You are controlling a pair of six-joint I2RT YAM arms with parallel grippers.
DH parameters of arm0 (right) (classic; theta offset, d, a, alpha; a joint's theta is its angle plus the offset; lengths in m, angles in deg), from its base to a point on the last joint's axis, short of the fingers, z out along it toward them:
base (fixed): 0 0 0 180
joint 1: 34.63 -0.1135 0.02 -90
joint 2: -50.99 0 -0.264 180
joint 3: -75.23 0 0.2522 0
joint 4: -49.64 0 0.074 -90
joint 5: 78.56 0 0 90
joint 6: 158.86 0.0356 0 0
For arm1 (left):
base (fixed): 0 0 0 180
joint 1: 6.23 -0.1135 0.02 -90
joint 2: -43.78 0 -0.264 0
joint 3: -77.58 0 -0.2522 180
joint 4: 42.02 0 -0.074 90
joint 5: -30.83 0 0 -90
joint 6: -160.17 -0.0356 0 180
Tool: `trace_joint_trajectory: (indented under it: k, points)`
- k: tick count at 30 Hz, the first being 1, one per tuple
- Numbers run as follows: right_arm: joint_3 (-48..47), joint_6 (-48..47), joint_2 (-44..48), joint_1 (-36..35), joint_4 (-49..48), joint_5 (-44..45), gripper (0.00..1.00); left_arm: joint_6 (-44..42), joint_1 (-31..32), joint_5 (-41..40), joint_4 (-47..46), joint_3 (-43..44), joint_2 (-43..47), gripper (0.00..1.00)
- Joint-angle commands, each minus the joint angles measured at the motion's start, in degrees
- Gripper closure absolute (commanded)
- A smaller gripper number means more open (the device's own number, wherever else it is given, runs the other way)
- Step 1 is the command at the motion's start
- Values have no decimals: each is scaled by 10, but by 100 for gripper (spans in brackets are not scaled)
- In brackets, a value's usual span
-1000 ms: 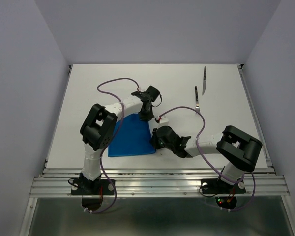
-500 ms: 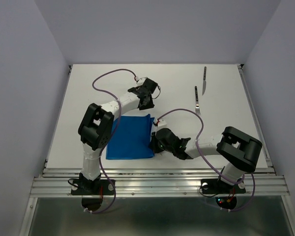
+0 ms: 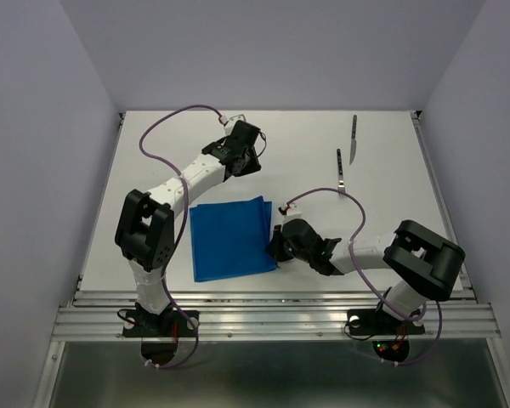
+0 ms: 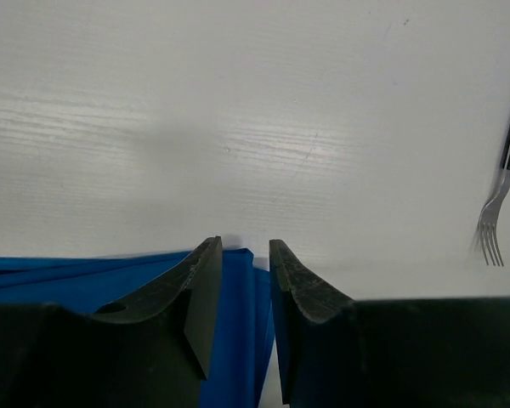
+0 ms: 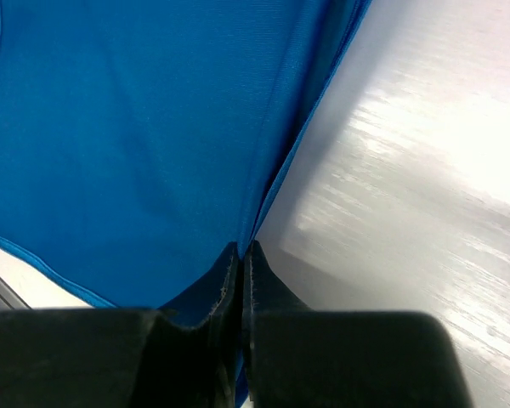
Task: Fold the napkin into a case and place the utensils inside
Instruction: Turn over the upper triangle folded napkin at the center of the board, then smooth out the lower triangle-folded napkin at the center of the board.
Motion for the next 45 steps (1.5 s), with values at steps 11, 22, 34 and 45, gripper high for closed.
trace_joint_trajectory:
  k: [11, 22, 34, 45]
  points:
    - [35, -4, 97, 62, 97, 9, 34, -2, -13, 25, -11, -54, 53, 59]
    - [-73, 9, 32, 179, 126, -110, 51, 18, 14, 81, -12, -52, 3, 61]
    - [-166, 21, -85, 189, 129, -125, 57, 32, 37, 89, 1, -8, -92, 61]
    - [-178, 49, -109, 202, 128, -97, 66, 27, 37, 85, 8, 9, -123, 73]
